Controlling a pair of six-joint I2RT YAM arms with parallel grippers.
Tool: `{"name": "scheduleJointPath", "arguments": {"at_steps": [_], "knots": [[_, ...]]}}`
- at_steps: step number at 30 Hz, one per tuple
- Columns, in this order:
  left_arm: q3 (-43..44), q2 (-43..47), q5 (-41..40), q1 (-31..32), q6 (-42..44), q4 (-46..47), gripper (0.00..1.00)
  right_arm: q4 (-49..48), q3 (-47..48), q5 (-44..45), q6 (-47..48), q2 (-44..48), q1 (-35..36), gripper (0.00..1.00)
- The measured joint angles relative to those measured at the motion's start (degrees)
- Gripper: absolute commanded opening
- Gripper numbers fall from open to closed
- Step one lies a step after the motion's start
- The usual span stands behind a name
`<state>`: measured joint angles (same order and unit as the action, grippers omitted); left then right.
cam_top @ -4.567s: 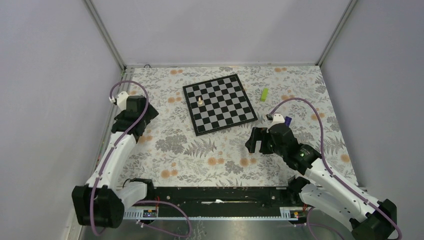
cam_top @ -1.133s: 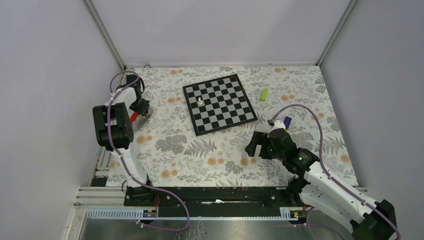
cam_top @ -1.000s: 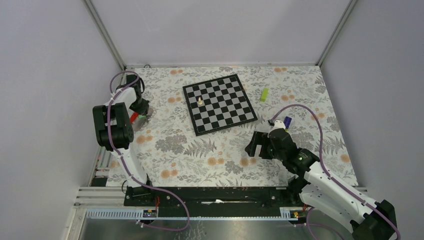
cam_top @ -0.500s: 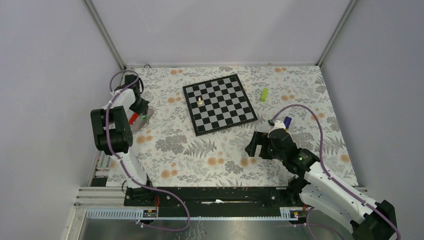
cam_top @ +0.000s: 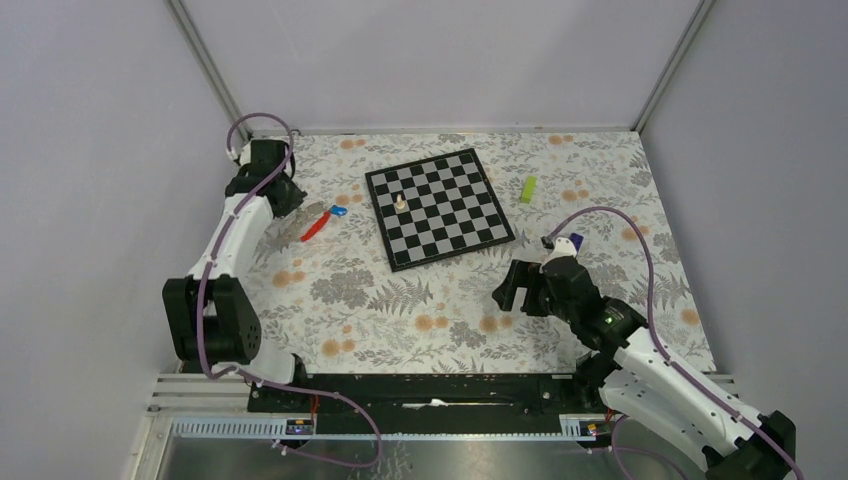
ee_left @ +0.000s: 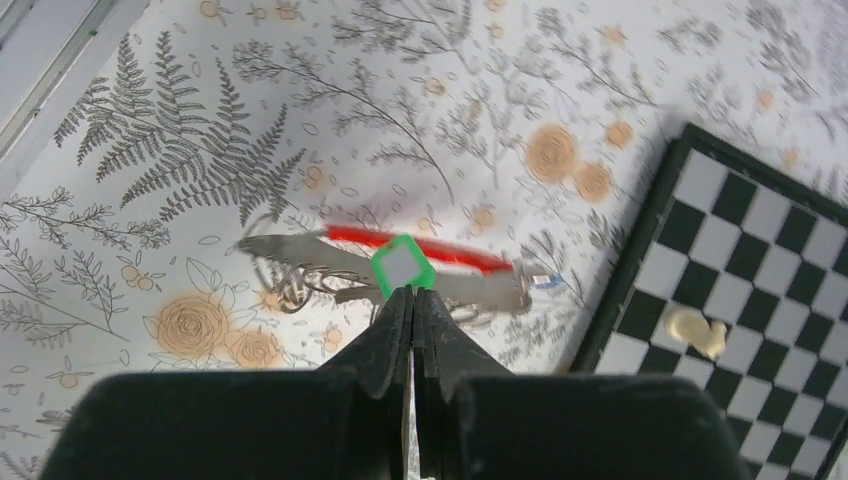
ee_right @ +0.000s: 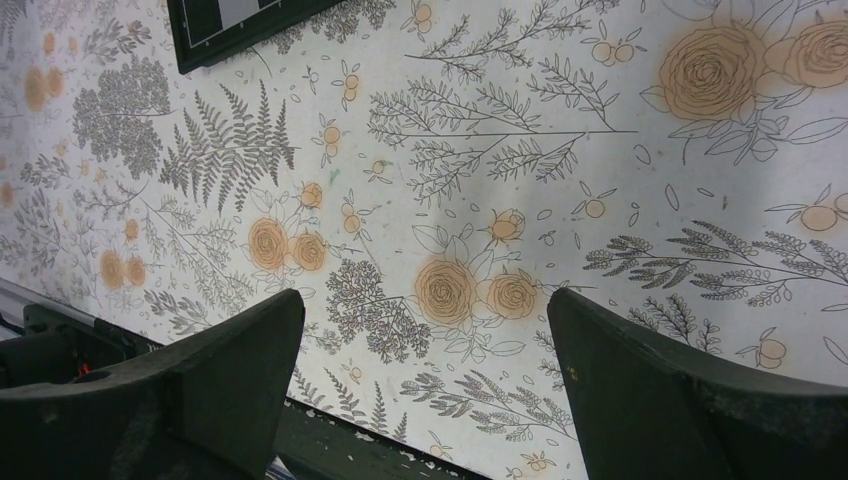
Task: Remove the keys from the keyring
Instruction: Pick up the keyring from the center of the board, then adjust the keyring.
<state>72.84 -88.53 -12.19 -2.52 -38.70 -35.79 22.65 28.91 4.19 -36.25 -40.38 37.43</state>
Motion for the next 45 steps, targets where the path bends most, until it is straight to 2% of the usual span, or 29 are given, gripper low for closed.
{"name": "scheduleJointPath", "arguments": {"at_steps": [10, 18, 24, 28, 32, 37, 45], "knots": [[-1.0, 15.2, -2.8, 12.5, 7.7, 0.4, 0.00, 2.8, 2.4, 1.9, 2.7, 9.9, 0.0, 1.00], [-1.3, 24.5, -1.0, 22.2, 10.9, 0.8, 0.00, 2.3, 6.7, -0.5, 7.4, 16.3, 0.0, 0.99], [-1.3, 28.2, 6.5, 29.4, 11.5, 0.8, 0.00, -1.7, 7.4, -6.2, 9.0, 20.2, 0.0, 0.99], [-1.3, 29.4, 13.3, 32.9, 11.7, 1.0, 0.00, -7.5, 7.3, -11.2, 9.1, 22.7, 0.0, 0.83], [-1.3, 30.7, 18.7, 36.6, 11.3, 2.6, 0.00, -16.0, 7.1, -18.2, 9.6, 24.7, 0.0, 0.82], [-1.1, 30.8, 19.9, 43.3, 9.4, 4.4, 0.00, -24.5, 7.5, -26.9, 12.6, 23.4, 0.0, 0.85], [-1.0, 30.6, 16.4, 49.2, 1.5, 7.4, 0.00, -28.7, 12.5, -34.0, 22.7, 11.8, 0.0, 0.90]]}}
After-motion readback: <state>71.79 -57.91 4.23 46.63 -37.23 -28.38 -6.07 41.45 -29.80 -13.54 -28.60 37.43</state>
